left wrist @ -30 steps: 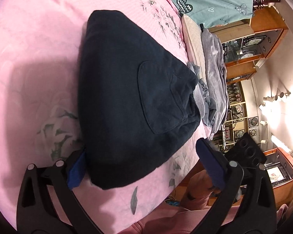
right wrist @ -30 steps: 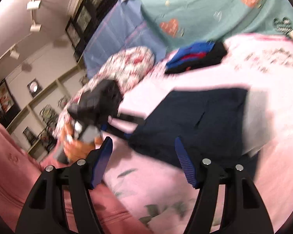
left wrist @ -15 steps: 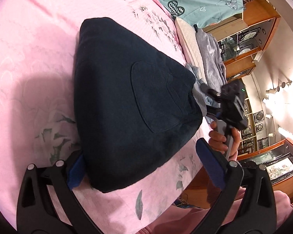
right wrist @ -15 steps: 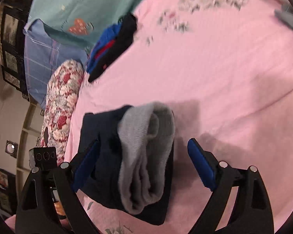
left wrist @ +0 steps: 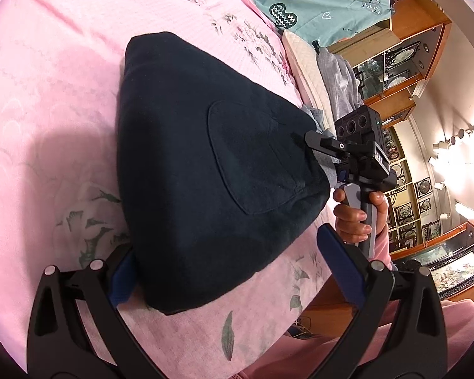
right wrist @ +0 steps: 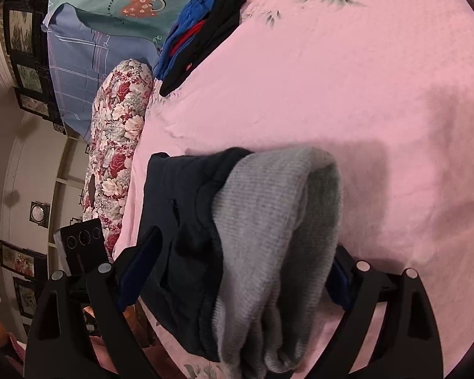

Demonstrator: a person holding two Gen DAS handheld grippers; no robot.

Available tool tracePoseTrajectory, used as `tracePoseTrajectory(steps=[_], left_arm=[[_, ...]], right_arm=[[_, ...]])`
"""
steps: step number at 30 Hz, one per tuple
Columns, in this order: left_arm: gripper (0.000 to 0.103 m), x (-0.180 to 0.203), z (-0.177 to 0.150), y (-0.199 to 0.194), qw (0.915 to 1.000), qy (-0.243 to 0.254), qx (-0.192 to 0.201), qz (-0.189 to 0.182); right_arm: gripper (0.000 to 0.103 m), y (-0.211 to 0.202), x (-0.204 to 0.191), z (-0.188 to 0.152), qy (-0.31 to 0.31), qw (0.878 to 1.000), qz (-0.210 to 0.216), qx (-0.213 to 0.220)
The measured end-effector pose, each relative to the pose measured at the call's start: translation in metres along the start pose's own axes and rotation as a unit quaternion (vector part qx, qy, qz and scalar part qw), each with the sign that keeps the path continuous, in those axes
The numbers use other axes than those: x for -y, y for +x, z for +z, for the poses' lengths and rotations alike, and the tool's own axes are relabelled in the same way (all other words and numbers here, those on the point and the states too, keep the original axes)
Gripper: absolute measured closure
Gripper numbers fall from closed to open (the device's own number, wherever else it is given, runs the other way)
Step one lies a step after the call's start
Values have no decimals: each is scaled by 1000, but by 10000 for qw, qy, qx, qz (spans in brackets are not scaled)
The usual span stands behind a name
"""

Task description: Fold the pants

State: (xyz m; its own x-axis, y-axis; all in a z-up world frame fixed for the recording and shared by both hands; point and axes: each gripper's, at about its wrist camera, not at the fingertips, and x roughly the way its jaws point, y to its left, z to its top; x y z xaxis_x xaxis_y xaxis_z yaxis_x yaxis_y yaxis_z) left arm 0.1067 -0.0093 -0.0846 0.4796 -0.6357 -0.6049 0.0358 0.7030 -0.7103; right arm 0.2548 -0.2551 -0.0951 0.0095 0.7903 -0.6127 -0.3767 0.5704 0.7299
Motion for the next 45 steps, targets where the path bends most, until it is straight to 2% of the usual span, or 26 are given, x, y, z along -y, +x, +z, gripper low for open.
tracePoseTrajectory(steps=[3, 6, 9, 10, 12, 16, 17, 19, 21, 27, 30, 34, 39, 41, 45], left_arm=[[2, -2, 0, -1, 10000, -20, -7, -22], [2, -4, -1, -3, 9999, -90, -43, -85], [2, -7, 0, -4, 9998, -156, -90, -118], [2, -7, 1, -3, 9997, -173, -95, -115], [2, -7, 3, 0, 9998, -184, -85, -91], [3, -3, 1, 1, 9999, -93, -6, -100], [5, -2, 1, 0, 9999, -56, 22, -97], [18, -2, -1, -3, 10000, 26, 81, -31], [33, -8, -1, -9, 9999, -36, 136, -66], [62, -23, 1, -21, 9991, -225, 261, -265], [73, -22, 3, -27, 9987, -138, 376, -328], [76, -13, 5, -37, 9980, 110, 562, -284], [76, -5, 15, -71, 9934, 443, 1019, -290], [76, -1, 25, -86, 9907, 672, 1176, -162], [76, 5, 62, -111, 9809, 1192, 1485, 401]], right_arm=[[25, 0, -1, 0, -16, 9996, -267, -38], [32, -5, 5, -1, 146, 9994, -293, -107], [29, -8, 11, -2, 370, 9990, -236, -24], [24, -7, 10, -2, 386, 9990, -238, 11], [23, -3, 4, -1, 292, 9992, -258, 9], [54, 1, 2, -4, 262, 9988, -424, 4], [56, 0, 2, -5, 227, 9988, -436, 21], [62, -3, -1, -9, 153, 9990, -402, 111], [65, -9, -8, -12, 9, 9990, -404, 212], [68, -21, -27, -12, -325, 9984, -180, 421], [68, -26, -39, -13, -538, 9973, -82, 502], [69, -31, -57, -11, -793, 9948, 121, 623], [69, -32, -83, 7, -1074, 9902, 431, 776], [69, -29, -96, 22, -1242, 9872, 548, 833], [69, -15, -126, 76, -1673, 9780, 725, 1015]])
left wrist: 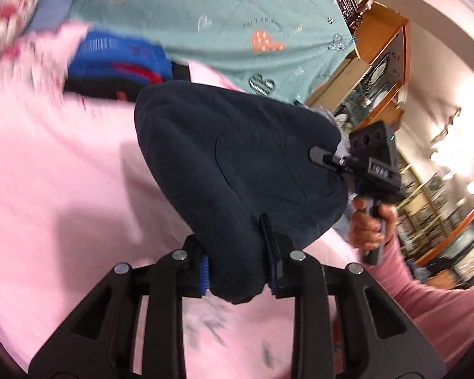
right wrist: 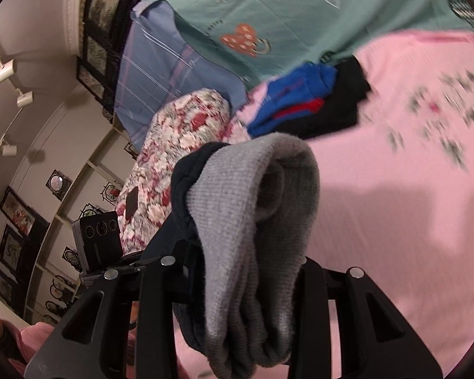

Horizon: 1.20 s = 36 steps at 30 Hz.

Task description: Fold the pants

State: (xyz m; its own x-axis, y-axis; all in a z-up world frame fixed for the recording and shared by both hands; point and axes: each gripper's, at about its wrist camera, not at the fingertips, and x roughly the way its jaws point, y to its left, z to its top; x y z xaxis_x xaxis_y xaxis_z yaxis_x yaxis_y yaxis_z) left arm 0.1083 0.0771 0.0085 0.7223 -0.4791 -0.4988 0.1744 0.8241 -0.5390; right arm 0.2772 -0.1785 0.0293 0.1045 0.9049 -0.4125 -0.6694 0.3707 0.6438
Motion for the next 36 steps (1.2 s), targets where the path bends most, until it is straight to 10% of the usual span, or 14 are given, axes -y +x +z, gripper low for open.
tracePoseTrajectory(steps=[6, 13, 20, 24, 29, 33, 36], left_arm=[[76, -55, 59, 22, 9980, 180, 60, 601], [75, -143, 55, 81, 9916, -219, -551, 1146], [30, -159, 48, 81, 9857, -78, -596, 1574], [31, -159, 63, 51, 9846, -401, -189, 1688], [22, -133, 107, 38, 9888, -24, 181, 1484], [22, -120, 138, 80, 9941, 467, -54, 977], [22, -137, 140, 114, 9933, 456, -359, 994]], right_arm=[[69, 71, 27, 64, -122, 9999, -10, 24], [66, 165, 99, 63, 86, 9977, -426, -527], [37, 156, 139, 56, 567, 9956, -560, -501], [36, 121, 124, 58, 333, 9955, -859, -222], [37, 96, 83, 77, -337, 9979, -327, 447], [37, 129, 88, 90, -21, 9983, 562, 124], [44, 157, 111, 91, 234, 9992, 282, -130]])
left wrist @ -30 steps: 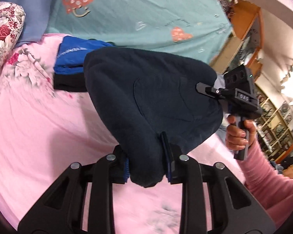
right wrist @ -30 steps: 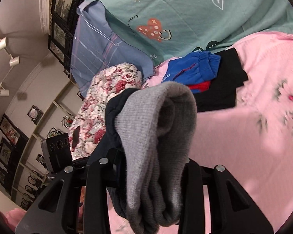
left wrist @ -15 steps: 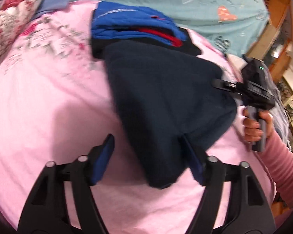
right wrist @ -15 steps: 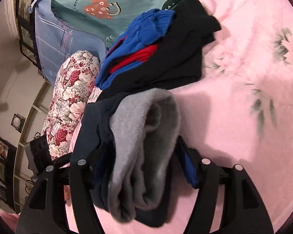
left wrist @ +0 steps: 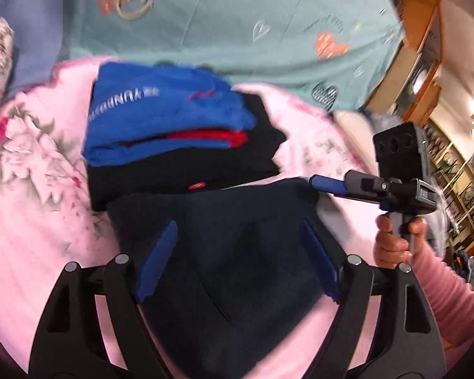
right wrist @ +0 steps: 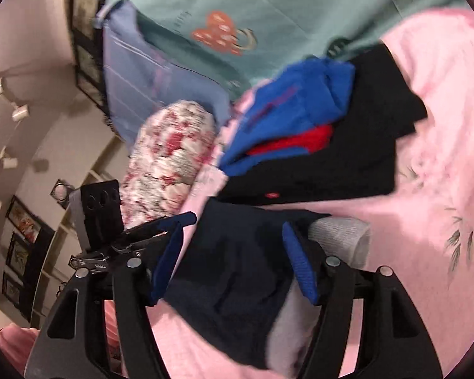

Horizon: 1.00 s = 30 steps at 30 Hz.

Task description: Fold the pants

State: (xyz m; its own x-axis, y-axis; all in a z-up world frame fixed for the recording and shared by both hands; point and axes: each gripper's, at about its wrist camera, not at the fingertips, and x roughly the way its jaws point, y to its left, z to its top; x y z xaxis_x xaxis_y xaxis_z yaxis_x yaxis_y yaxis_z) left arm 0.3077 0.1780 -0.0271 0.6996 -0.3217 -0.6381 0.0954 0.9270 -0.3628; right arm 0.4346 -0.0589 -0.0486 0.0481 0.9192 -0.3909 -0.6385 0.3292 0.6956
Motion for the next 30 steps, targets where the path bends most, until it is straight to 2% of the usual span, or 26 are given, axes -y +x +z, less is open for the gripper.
tracePoseTrajectory(steps=[2, 3, 5, 6, 8, 10, 12, 15, 17, 19, 20, 22, 23, 24, 25, 27, 29, 30], left_arm=[[23, -13, -4, 19, 9997, -94, -159, 189], [25, -23, -7, 26, 9995, -213, -216, 120], [26, -29, -10, 25, 9994, -308, -182, 4], [26, -26, -10, 19, 9993, -329, -172, 102], [26, -16, -11, -5, 9993, -290, -35, 219], [24, -5, -15, -29, 9996, -169, 137, 202], [22, 12, -29, -54, 9994, 34, 333, 115], [22, 36, -54, -65, 9985, 375, 371, -136], [22, 44, -70, -59, 9981, 551, 215, -151], [22, 46, -87, -43, 9980, 628, -95, 43], [24, 43, -94, -35, 9978, 595, -275, 90], [24, 33, -107, -25, 9976, 454, -498, 178], [24, 31, -111, -25, 9974, 475, -493, 225], [24, 31, -111, -26, 9970, 515, -497, 303], [24, 32, -110, -28, 9964, 521, -509, 423], [23, 34, -108, -35, 9961, 409, -487, 608], [21, 37, -109, -43, 9938, 289, -441, 981], [17, 41, -110, -47, 9919, 274, -383, 1176]], right_arm=[[59, 1, 18, -1, 189, 9998, 51, 0], [66, -1, 27, -1, 352, 9993, 140, 5], [66, -6, 31, -1, 541, 9984, 188, 23], [65, -13, 24, -2, 494, 9988, 20, 52], [63, -26, 3, -7, 194, 9995, -210, 101], [63, -43, -26, -18, -238, 9995, -141, 155], [63, -51, -46, -31, -601, 9978, -265, 107], [64, -46, -53, -54, -735, 9965, -318, -230], [66, -36, -43, -70, -757, 9928, -748, -543], [84, -28, -28, -83, -665, 9892, -996, -839], [87, -27, -20, -90, -563, 9889, -1005, -937], [88, -34, -14, -97, -386, 9909, -873, -953], [84, -37, -14, -99, -355, 9902, -932, -974], [84, -39, -15, -102, -415, 9868, -1222, -975], [84, -42, -18, -103, -459, 9855, -1300, -985], [83, -53, -25, -104, -413, 9875, -1239, -880], [78, -63, -36, -105, -490, 9882, -1240, -749], [69, -69, -44, -106, -583, 9873, -1338, -624]])
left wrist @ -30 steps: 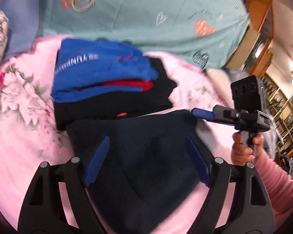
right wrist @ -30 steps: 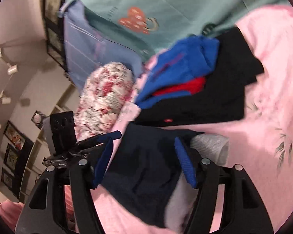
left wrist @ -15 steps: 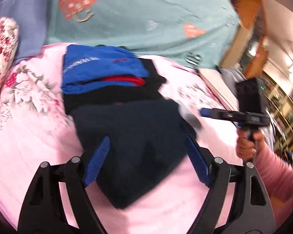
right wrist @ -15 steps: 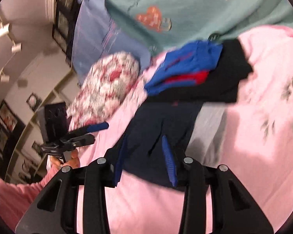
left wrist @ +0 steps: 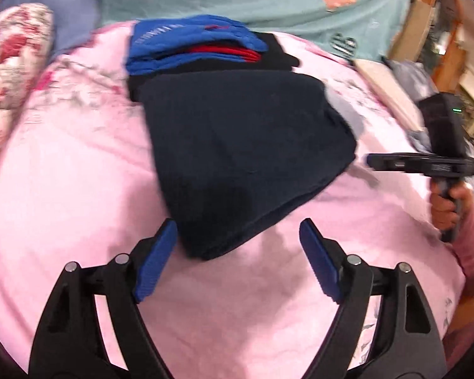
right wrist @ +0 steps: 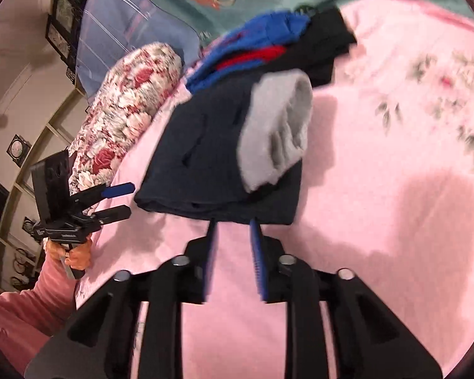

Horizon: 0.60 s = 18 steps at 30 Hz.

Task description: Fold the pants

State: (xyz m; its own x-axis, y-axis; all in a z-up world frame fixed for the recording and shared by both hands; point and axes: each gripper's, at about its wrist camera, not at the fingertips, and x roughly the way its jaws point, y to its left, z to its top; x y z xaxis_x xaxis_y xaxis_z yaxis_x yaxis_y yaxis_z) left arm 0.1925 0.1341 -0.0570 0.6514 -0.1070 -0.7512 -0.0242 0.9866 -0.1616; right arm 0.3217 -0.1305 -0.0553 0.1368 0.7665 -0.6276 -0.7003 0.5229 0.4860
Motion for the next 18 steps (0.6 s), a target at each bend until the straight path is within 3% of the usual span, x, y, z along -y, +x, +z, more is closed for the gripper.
tracePoseTrajectory(steps=[2, 7, 8, 10, 12, 18], left_arm=[[11, 6, -3, -9, 9984, -58, 169, 536], [5, 23, -8, -29, 9921, -108, 484, 1155], [4, 25, -8, -32, 9918, -173, 514, 1156], [4, 29, -11, -37, 9921, -326, 518, 1095], [4, 35, -15, -41, 9911, -433, 548, 1130], [2, 62, -38, -56, 9879, -602, 812, 1179]], right_arm=[[57, -11, -12, -4, -158, 9992, -246, 265], [40, -28, -43, -15, -474, 9942, -730, 639], [38, -29, -50, -19, -582, 9918, -910, 688], [17, -33, -65, -28, -783, 9853, -1262, 849], [8, -38, -75, -37, -794, 9803, -1460, 1068], [1, -45, -93, -70, -457, 9692, -1921, 1471]])
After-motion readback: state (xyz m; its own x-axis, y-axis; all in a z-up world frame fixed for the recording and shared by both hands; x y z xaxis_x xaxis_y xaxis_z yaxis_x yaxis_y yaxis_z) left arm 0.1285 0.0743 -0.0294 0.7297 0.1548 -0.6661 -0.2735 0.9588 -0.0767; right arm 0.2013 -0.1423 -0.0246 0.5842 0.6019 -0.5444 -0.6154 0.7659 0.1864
